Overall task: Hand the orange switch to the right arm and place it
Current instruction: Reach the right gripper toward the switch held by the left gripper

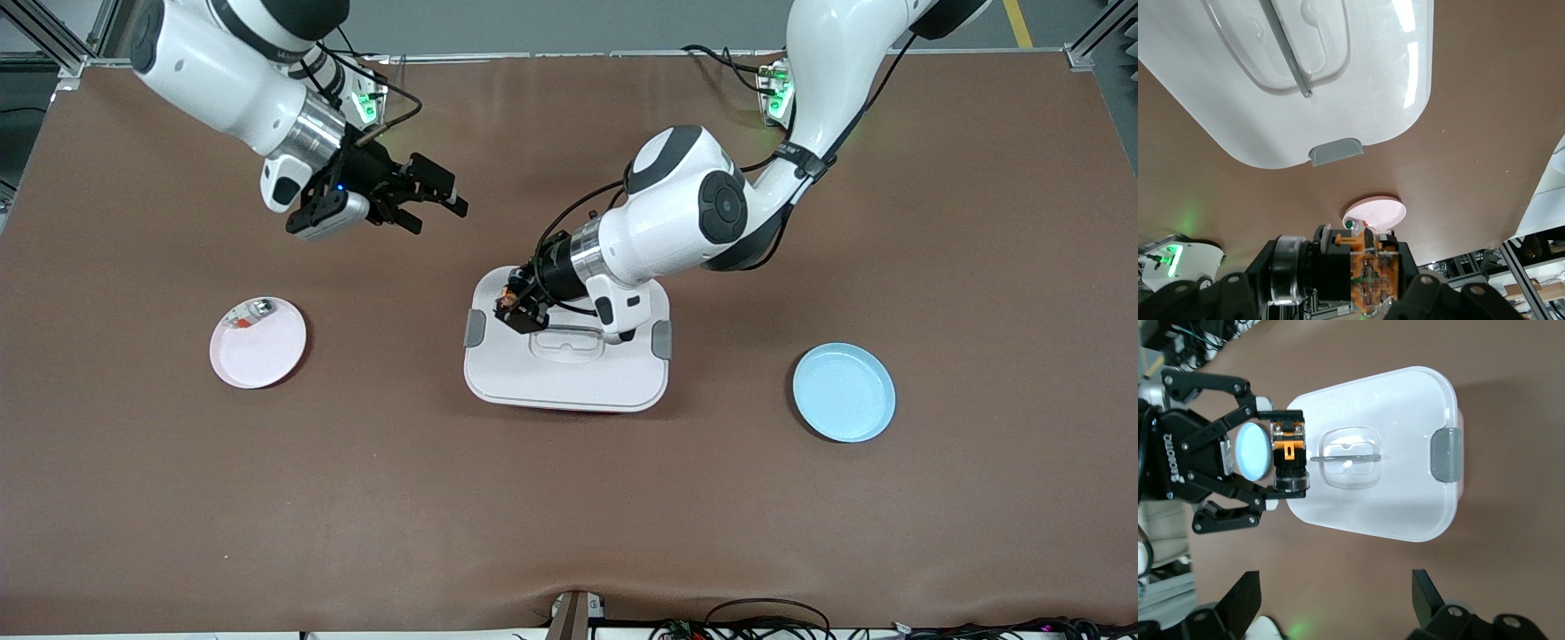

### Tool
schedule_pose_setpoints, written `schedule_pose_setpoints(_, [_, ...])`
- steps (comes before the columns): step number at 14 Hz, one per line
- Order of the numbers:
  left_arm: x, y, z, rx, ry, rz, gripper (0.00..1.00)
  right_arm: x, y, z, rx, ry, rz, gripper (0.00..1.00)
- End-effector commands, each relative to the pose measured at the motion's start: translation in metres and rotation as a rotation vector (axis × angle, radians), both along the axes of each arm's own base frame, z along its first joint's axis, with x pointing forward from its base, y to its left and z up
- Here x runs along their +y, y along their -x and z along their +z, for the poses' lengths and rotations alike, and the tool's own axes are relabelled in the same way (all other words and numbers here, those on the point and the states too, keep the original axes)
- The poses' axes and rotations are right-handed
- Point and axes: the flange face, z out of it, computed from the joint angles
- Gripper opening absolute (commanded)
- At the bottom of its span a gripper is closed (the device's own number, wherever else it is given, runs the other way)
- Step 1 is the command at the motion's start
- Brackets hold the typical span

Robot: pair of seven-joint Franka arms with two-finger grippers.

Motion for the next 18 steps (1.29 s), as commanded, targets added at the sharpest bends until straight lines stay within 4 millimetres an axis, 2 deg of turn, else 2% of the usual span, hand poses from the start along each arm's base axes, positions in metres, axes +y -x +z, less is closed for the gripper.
schedule_pose_setpoints(1, [-0.011,0.001,0.003,0.011,0.038,0.019,0.00,-0.007,-0.016,-0.023,0.027,-0.097,-0.070,1.00])
schedule_pose_setpoints(3, [-0.011,0.001,0.003,0.017,0.042,0.022,0.00,0.000,-0.025,-0.037,0.046,-0.132,-0.118,1.00])
schedule_pose_setpoints(7, [-0.016,0.004,0.008,0.014,0.051,0.016,0.00,0.017,-0.047,-0.049,0.061,-0.135,-0.115,1.00])
schedule_pose_setpoints(11, [-0.017,0.004,0.005,0.016,0.051,0.014,0.00,0.041,-0.046,-0.044,0.062,-0.167,-0.094,1.00])
schedule_pose_setpoints(15, [-0.019,0.004,0.004,0.013,0.053,0.010,0.00,0.052,-0.065,-0.033,0.033,-0.183,-0.089,1.00])
schedule_pose_setpoints(18, [-0.022,0.006,0.004,0.009,0.054,0.003,0.00,0.054,-0.076,-0.042,0.033,-0.171,-0.088,1.00])
